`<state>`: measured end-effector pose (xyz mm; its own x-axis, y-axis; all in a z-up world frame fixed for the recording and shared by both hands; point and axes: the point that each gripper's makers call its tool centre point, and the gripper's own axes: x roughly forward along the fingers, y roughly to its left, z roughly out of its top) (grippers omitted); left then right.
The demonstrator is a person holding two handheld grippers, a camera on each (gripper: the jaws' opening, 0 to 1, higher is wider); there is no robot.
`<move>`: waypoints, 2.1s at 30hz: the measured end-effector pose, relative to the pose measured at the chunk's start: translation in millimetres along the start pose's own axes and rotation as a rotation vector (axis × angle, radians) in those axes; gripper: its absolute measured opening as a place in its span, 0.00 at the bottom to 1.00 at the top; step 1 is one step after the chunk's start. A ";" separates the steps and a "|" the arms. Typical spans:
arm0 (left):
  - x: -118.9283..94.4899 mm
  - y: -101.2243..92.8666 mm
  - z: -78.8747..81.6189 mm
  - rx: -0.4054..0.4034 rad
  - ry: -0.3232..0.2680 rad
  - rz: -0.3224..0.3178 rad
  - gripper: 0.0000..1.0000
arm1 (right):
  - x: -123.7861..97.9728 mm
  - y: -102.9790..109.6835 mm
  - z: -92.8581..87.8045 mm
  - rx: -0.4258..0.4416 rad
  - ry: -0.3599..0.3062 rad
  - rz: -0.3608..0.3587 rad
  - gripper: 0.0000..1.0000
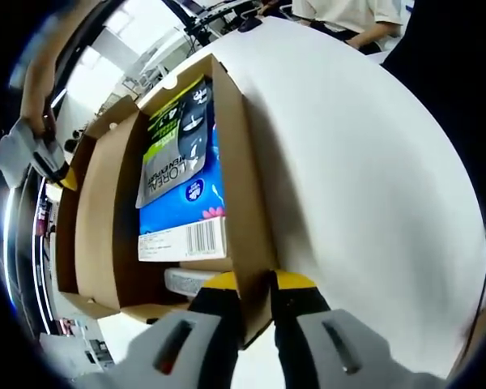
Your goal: Operate the shoe box by opening the lid, removing the specified soft item, and placing it in the target area until the item is outside and the box remains undamaged.
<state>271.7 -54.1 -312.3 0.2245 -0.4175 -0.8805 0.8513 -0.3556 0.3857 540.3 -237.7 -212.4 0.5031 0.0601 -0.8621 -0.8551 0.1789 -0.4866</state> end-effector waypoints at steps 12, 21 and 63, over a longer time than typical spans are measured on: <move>0.5 0.6 0.2 0.000 0.000 0.000 0.11 | 13.9 3.7 -3.4 0.015 0.024 0.021 0.10; 0.3 0.9 0.1 0.002 -0.003 -0.001 0.11 | 26.2 6.0 -5.5 0.013 0.035 0.017 0.12; 0.6 1.1 -0.6 -0.005 -0.006 -0.002 0.12 | 66.3 27.5 -11.8 0.033 0.034 0.049 0.17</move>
<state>273.0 -54.2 -312.6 0.2201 -0.4223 -0.8794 0.8542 -0.3519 0.3828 548.7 -240.4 -284.6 0.4559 0.0368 -0.8893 -0.8737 0.2090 -0.4393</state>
